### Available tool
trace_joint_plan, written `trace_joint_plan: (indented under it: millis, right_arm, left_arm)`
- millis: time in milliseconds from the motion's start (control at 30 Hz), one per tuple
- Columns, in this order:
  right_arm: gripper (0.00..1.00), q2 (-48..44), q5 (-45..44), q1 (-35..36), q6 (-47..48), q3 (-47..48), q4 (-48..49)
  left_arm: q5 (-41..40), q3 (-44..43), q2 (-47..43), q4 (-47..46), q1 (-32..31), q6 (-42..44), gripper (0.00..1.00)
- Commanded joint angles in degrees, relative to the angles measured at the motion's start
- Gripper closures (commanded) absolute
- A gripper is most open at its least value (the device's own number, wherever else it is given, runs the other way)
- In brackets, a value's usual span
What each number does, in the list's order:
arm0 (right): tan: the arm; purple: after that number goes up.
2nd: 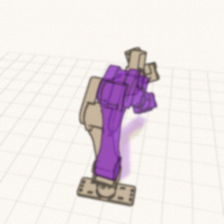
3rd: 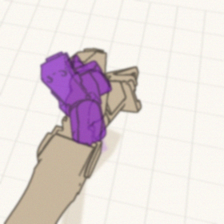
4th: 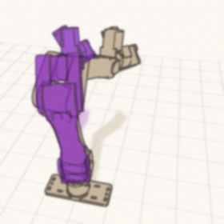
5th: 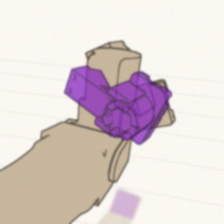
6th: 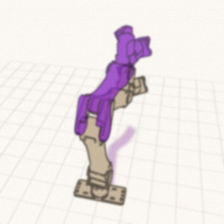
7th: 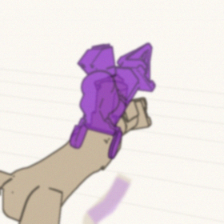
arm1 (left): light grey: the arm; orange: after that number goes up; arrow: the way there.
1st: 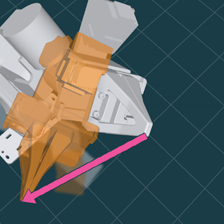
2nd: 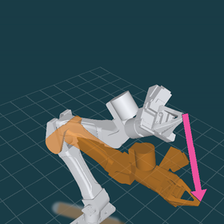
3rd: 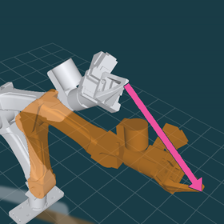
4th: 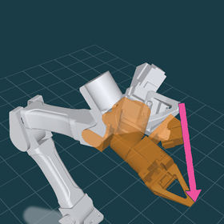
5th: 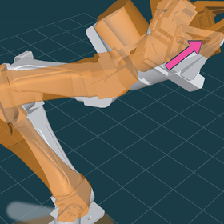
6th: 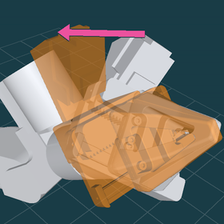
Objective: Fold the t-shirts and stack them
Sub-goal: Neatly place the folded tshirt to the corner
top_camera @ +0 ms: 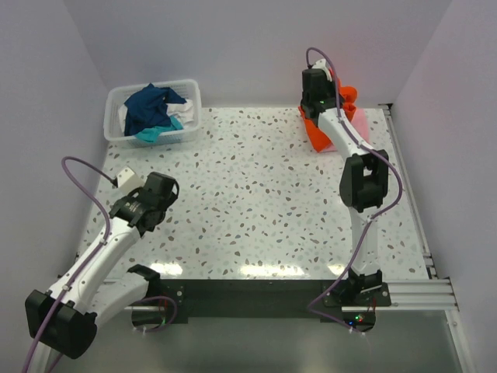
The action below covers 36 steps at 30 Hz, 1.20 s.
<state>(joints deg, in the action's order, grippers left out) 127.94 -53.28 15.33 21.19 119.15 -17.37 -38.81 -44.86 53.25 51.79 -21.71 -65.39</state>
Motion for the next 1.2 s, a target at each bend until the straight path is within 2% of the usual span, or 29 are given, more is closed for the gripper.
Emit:
trace_joint_plan:
  millis: [0,233,533,667,733,833,867,933,1100,1167]
  right_arm:
    - [1.00,0.5,-1.8,-2.1,-5.4,1.4,-1.8]
    - [1.00,2.5,4.8,-6.3,-15.7,1.6,-8.6]
    - [1.00,4.7,13.8,-12.0,-23.2,0.9,-11.8]
    - [0.93,6.1,17.5,-14.3,-25.8,1.2,-13.5]
    - [0.86,6.7,17.9,-15.1,-27.8,1.3,-14.6]
    - [0.67,7.0,18.0,-15.2,-30.1,0.7,-15.7]
    - [0.56,7.1,17.9,-15.2,-30.7,0.8,-15.9]
    - [0.44,6.8,16.9,-17.0,-32.9,0.9,-17.1]
    - [0.04,4.8,16.7,-17.9,-35.0,0.6,-17.9]
    - [0.01,4.0,15.7,-18.0,-35.5,0.9,-18.5]
  left_arm:
    - [-1.1,-1.3,0.9,-2.3,0.4,-0.1,0.00]
    - [-0.7,-1.5,1.6,-2.4,0.4,0.3,0.00]
    - [0.3,-1.6,2.6,-3.3,0.4,0.7,0.00]
    - [1.0,-1.9,3.6,-4.0,0.4,1.3,0.00]
    - [1.5,-2.0,4.0,-4.2,0.4,1.4,0.00]
    - [2.1,-2.1,4.7,-4.7,0.4,1.9,0.00]
    - [2.0,-2.2,5.0,-4.6,0.4,2.1,0.00]
    - [2.0,-2.4,5.3,-4.4,0.4,2.1,0.00]
    - [2.1,-2.7,4.9,-4.4,0.4,2.3,0.00]
    - [2.1,-2.8,4.7,-4.3,0.4,2.3,0.00]
